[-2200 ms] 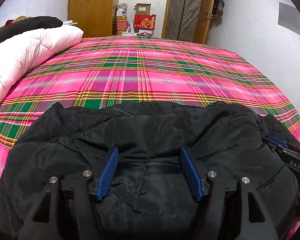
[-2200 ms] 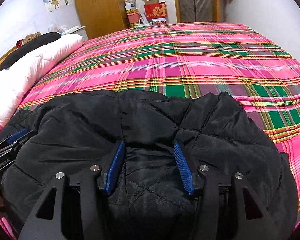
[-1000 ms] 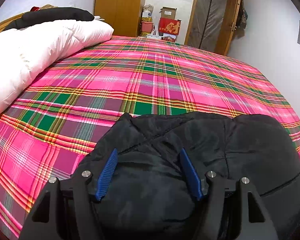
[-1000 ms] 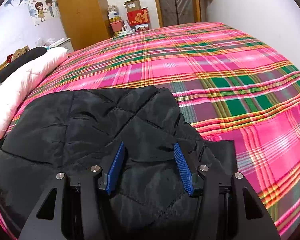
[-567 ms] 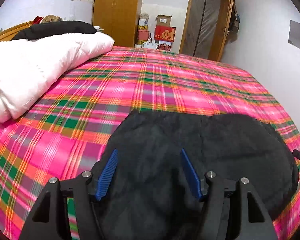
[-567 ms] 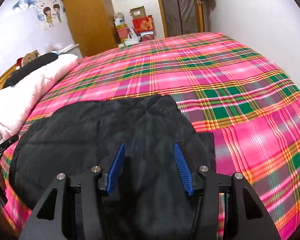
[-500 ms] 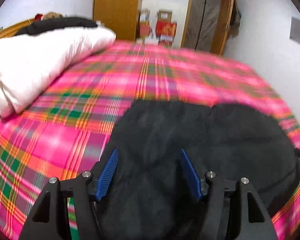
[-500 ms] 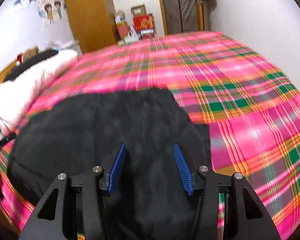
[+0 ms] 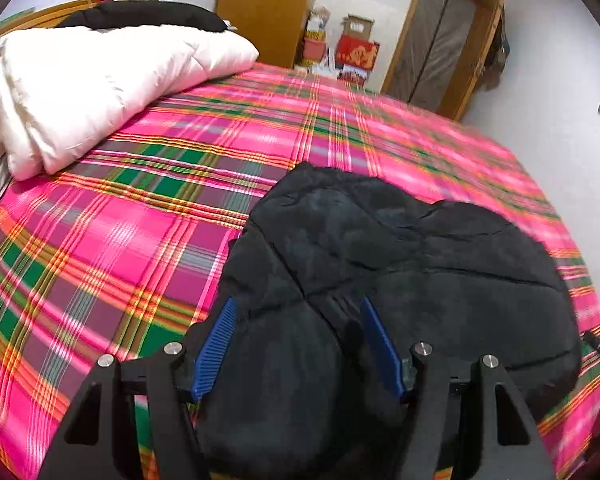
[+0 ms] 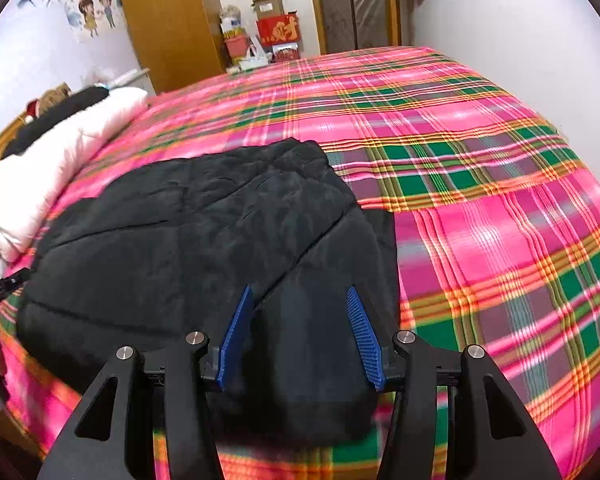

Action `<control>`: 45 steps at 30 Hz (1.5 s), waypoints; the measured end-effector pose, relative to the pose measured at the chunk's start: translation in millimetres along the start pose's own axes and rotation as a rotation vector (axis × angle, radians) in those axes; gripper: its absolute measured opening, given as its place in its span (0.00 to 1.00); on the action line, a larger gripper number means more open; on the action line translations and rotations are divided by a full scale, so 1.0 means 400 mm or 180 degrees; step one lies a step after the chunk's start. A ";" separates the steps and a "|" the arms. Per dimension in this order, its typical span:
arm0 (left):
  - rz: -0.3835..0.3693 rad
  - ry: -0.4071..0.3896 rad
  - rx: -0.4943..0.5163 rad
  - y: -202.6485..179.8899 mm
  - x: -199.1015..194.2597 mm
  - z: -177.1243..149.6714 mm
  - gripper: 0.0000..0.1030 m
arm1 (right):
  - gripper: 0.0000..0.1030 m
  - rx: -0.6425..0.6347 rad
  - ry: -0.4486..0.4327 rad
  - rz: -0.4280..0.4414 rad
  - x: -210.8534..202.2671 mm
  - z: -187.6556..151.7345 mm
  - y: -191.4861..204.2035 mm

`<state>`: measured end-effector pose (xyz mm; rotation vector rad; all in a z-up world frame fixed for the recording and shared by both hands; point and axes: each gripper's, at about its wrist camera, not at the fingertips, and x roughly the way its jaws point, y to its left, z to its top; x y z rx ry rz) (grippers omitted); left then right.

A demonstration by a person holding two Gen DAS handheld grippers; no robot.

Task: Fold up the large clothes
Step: 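Lift the grasped edge and fold it over the jacket with both tools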

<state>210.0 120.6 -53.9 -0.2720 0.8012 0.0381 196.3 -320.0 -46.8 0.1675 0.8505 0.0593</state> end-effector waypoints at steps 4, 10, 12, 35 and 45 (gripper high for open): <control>0.0053 0.0071 0.0022 -0.008 -0.046 -0.052 0.65 | 0.51 0.0235 0.0114 0.0127 -0.026 -0.066 -0.024; 0.0235 0.0133 -0.0197 0.040 -0.053 -0.067 0.65 | 0.55 0.0665 0.0282 0.0168 -0.030 -0.120 -0.085; 0.0206 0.0146 -0.0371 0.069 -0.040 -0.060 0.65 | 0.56 0.0717 0.0222 0.0181 -0.034 -0.105 -0.099; -0.0257 0.0431 -0.0585 0.134 0.182 0.005 0.84 | 0.76 0.0445 0.0527 0.0479 0.155 0.003 -0.126; -0.0704 0.0690 -0.0793 0.146 0.273 0.012 0.89 | 0.83 0.0511 0.0625 0.0609 0.225 0.006 -0.146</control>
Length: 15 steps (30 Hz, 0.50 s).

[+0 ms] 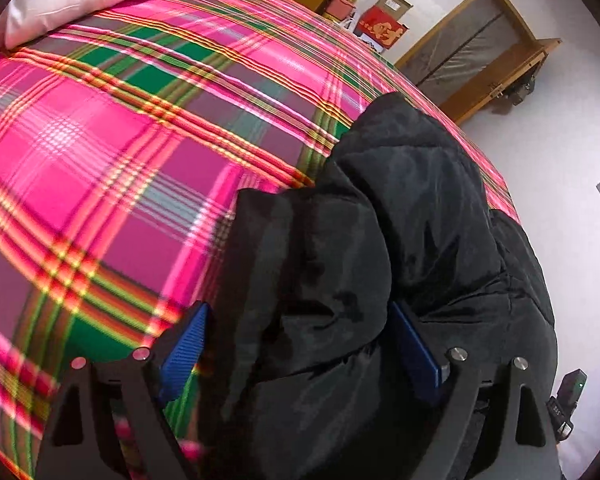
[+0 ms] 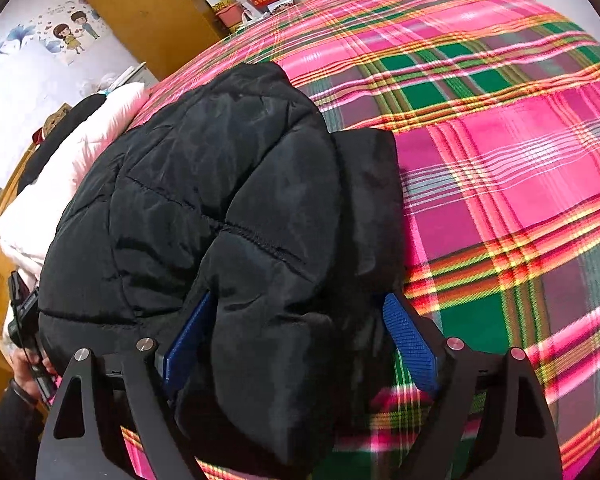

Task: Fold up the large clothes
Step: 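Lift the grasped edge and fold it over the jacket with both tools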

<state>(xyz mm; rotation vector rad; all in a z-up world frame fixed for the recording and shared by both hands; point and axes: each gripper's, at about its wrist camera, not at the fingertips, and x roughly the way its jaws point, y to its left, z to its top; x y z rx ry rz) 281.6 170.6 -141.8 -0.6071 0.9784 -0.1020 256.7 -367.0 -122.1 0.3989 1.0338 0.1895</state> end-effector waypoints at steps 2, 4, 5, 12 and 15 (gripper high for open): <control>-0.0030 0.0023 0.0024 -0.005 0.012 0.007 0.89 | 0.83 0.0017 0.0043 0.0057 0.008 0.006 -0.007; -0.0071 0.0045 0.0027 -0.002 0.016 0.013 0.90 | 0.84 0.0022 0.0087 0.0112 0.015 0.010 -0.012; -0.0098 0.0056 0.0022 0.003 0.017 0.015 0.90 | 0.84 0.0029 0.0108 0.0145 0.018 0.012 -0.014; -0.0173 0.0094 0.0065 0.012 0.018 0.022 0.89 | 0.84 0.0141 0.0108 0.0323 0.026 0.004 -0.033; -0.0188 0.0097 0.0085 0.015 0.016 0.015 0.88 | 0.83 0.0135 0.0124 0.0369 0.027 0.005 -0.041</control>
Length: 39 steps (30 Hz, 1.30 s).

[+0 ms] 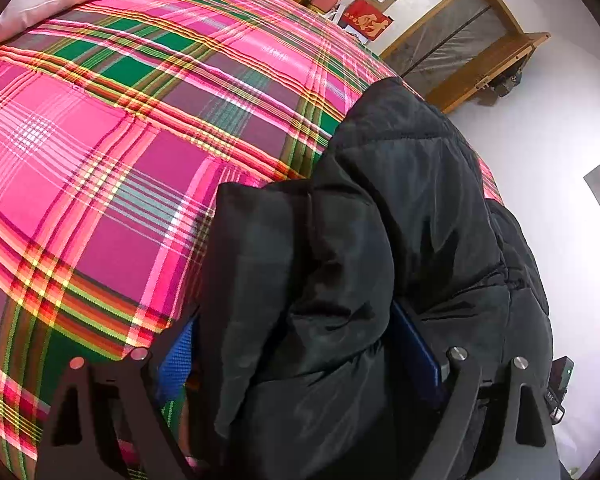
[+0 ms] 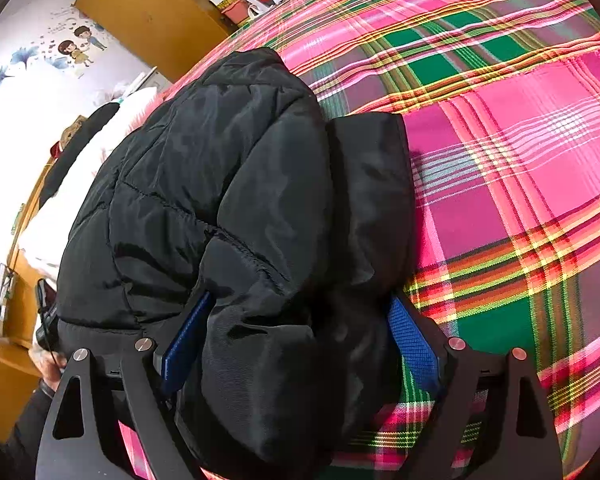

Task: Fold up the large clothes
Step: 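Lift the grasped edge and fold it over the jacket with both tools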

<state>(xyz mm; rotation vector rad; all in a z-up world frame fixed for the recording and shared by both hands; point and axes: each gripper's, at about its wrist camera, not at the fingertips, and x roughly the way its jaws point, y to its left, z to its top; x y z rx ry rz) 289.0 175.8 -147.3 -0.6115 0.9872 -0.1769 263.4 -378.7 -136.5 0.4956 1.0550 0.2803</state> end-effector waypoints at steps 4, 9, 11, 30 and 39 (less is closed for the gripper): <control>-0.0016 -0.0020 0.0007 0.000 0.001 -0.007 0.88 | 0.83 0.0005 0.0022 0.0067 0.008 0.005 -0.007; -0.0056 -0.0035 -0.0020 0.006 -0.005 -0.015 0.88 | 0.83 0.0086 0.0051 0.0164 0.007 0.009 -0.030; -0.0065 -0.0065 -0.0047 0.009 -0.012 -0.023 0.88 | 0.84 0.0064 0.0034 0.0101 -0.004 0.010 -0.027; -0.0024 -0.0037 0.0091 -0.040 -0.011 -0.031 0.61 | 0.50 0.0105 0.0039 0.0332 0.024 0.020 -0.023; 0.0327 -0.0173 0.0324 -0.134 -0.061 -0.025 0.29 | 0.29 -0.0107 -0.0037 0.0012 -0.021 0.029 0.066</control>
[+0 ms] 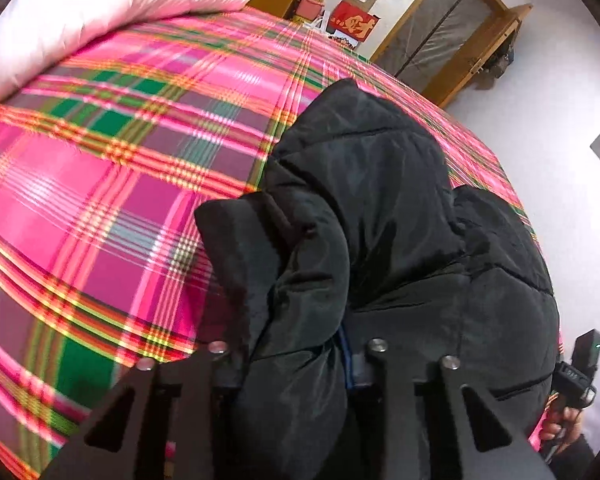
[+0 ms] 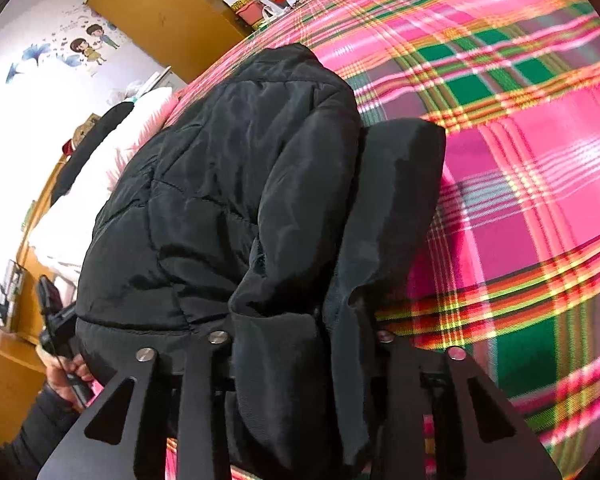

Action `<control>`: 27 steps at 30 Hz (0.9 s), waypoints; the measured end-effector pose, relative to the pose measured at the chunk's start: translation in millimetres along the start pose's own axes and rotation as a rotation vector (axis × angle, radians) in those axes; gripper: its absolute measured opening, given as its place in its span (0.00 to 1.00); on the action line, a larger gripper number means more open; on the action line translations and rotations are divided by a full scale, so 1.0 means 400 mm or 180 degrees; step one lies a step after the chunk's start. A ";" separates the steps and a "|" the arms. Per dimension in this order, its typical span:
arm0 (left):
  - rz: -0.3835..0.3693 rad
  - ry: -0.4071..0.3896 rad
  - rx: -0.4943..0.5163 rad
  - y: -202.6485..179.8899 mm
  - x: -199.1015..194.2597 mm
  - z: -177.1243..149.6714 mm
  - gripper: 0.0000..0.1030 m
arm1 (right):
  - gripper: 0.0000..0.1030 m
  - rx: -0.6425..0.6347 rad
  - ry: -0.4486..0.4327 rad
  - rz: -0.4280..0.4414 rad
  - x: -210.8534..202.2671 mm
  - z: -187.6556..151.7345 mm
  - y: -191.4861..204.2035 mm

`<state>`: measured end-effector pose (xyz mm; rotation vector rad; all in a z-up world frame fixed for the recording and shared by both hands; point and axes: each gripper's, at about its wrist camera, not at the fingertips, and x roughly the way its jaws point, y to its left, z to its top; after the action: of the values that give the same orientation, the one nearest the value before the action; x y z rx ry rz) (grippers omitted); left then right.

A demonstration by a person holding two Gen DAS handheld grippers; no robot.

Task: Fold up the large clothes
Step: 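Lift the grasped edge and fold it over the jacket with both tools, then lower the folded edge onto the jacket and open both tools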

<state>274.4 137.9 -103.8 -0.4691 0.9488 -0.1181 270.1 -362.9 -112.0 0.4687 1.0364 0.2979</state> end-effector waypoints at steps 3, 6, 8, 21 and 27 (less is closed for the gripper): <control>0.0014 -0.0074 -0.0058 -0.004 -0.037 0.004 0.25 | 0.26 -0.0043 -0.0060 -0.0030 -0.027 0.008 0.030; 0.0010 -0.0160 -0.0045 -0.021 -0.080 0.008 0.24 | 0.25 -0.0085 -0.0133 -0.0009 -0.064 0.019 0.057; -0.0004 -0.0195 -0.0022 -0.024 -0.108 0.012 0.24 | 0.25 -0.0118 -0.0166 0.0004 -0.084 0.025 0.072; -0.0195 -0.0513 0.0186 -0.098 -0.340 0.016 0.23 | 0.25 -0.0228 -0.0438 0.0225 -0.274 -0.021 0.144; -0.0264 -0.0584 0.0235 -0.112 -0.447 -0.055 0.23 | 0.25 -0.0222 -0.0520 0.0276 -0.359 -0.100 0.157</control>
<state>156.9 144.2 39.8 -0.4432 0.7429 -0.1815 164.8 -364.0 10.8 0.4679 0.8455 0.3657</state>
